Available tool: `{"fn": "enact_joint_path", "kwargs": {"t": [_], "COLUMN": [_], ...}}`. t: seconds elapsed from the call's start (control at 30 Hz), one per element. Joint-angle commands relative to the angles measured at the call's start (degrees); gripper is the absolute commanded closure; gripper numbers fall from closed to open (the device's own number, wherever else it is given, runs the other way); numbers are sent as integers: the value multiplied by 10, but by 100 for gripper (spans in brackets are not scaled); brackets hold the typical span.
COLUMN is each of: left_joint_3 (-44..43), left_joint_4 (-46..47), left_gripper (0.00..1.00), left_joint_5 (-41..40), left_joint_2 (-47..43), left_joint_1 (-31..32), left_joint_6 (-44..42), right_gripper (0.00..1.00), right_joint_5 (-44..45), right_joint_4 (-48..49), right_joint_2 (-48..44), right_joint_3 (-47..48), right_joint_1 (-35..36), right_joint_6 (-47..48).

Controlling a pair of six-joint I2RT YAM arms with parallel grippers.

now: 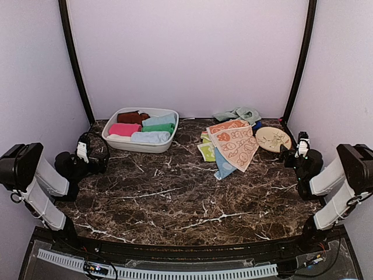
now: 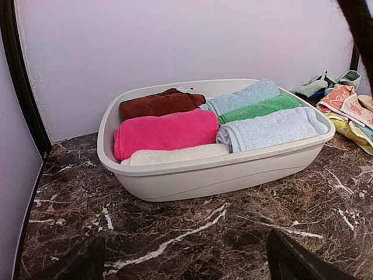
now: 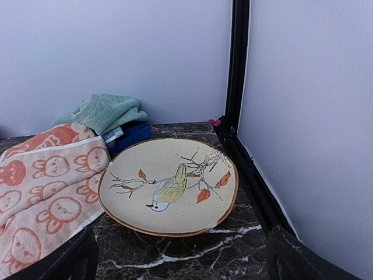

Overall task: Roll the towels
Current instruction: Pick up the towel from the towel pile.

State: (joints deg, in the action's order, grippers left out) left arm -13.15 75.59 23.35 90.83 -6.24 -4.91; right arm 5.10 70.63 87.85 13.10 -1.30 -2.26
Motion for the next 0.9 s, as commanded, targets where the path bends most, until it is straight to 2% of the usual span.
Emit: {"fn": "enact_joint_path", "kwargs": {"t": [0.0,0.3,0.37,0.47,0.53,0.57,0.6,0.63,0.67,0.7,0.77,0.83,0.87], "left_joint_3": [-4,-3,-10,-8,-40,-88,-125,-164,-196,-227,-270,-303,-317], "left_joint_4": [11,12,-14,-25,-142,-237,-322,-396,-463,-516,-599,-662,-689], "left_gripper": [1,1,1,1,1,1,1,1,1,1,1,1,1], "left_joint_5": [8,12,24,6,8,9,8,0,-4,-9,-25,-18,-12], "left_joint_2": [-4,-5,-22,-46,-91,-113,-128,-137,-144,-152,-165,-177,-180], "left_joint_1": [-3,-1,-7,-12,-16,-16,-16,-16,-16,-16,-16,-18,-18], "left_joint_6": [-3,-5,-5,14,8,-10,-18,-26,-36,-46,-48,-49,-48], "right_gripper": [0,0,0,0,0,0,0,0,0,0,0,0,0], "right_joint_5": [-2,11,49,116,117,123,142,179,222,228,159,1,-19], "right_joint_4": [20,19,-74,-296,-380,-400,-419,-447,-510,-579,-626,-606,-607], "right_joint_2": [1,-5,-53,-119,-142,-149,-156,-161,-164,-166,-162,-163,-163], "right_joint_3": [4,6,35,120,165,178,189,207,234,266,291,279,279], "right_joint_1": [-5,-4,-3,-3,-3,-4,-4,-5,-7,-11,-13,-7,13], "right_joint_6": [-4,-9,-22,-38,-42,-58,-92,-168,-236,-256,-226,-180,-168]}}
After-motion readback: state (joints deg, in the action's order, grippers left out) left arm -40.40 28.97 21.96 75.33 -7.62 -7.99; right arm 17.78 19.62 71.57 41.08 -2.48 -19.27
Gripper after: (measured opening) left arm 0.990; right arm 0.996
